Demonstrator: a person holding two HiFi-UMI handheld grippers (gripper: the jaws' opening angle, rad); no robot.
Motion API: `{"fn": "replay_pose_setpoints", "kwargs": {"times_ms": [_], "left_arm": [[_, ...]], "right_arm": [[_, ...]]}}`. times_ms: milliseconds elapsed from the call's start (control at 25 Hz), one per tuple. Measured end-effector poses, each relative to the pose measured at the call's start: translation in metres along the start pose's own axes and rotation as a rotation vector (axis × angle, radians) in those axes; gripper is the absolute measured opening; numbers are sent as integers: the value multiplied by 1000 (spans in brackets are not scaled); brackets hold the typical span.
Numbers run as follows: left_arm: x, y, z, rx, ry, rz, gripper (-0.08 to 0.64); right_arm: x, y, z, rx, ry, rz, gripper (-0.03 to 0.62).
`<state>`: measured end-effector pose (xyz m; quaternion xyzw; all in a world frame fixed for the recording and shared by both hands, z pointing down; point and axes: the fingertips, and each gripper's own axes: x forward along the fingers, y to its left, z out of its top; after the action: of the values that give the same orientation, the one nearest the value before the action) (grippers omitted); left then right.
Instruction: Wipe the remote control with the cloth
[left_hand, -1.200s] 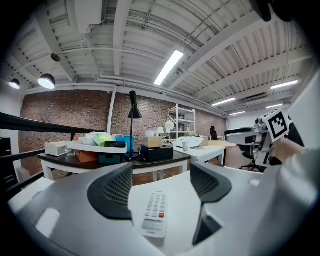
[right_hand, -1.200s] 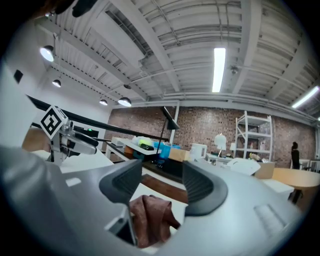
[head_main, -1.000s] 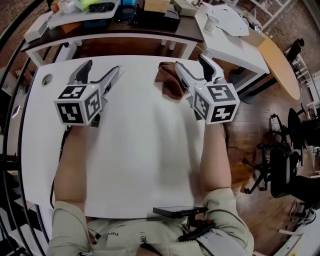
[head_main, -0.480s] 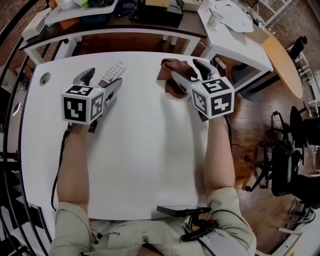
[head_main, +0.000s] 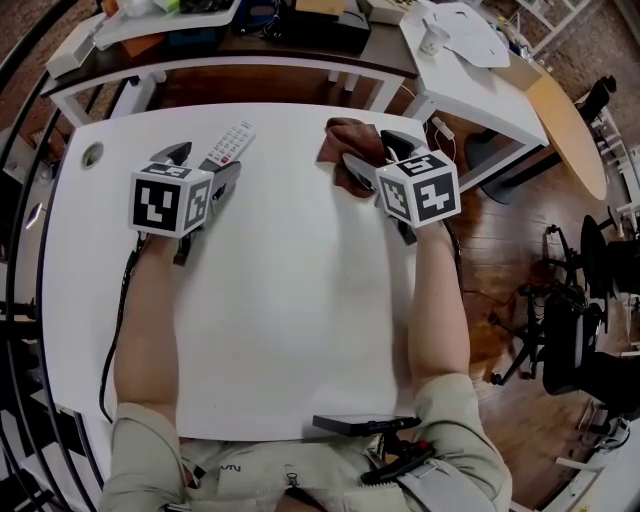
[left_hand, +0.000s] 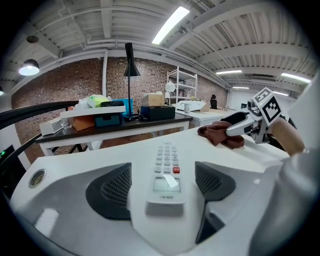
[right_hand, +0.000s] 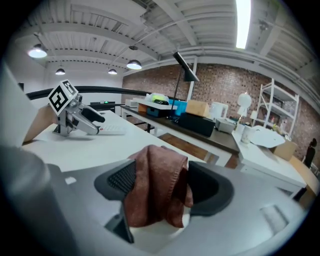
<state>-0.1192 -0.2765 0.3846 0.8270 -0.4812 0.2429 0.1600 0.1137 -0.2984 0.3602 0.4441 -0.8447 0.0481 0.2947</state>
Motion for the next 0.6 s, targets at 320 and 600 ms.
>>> {"fn": "replay_pose_setpoints", "kwargs": {"times_ms": [320, 600], "left_arm": [[8, -5, -7, 95, 99, -9, 378], [11, -6, -9, 70, 154, -60, 356]], "right_arm": [[7, 1, -5, 6, 22, 10, 330], [10, 4, -8, -4, 28, 13, 330]]}}
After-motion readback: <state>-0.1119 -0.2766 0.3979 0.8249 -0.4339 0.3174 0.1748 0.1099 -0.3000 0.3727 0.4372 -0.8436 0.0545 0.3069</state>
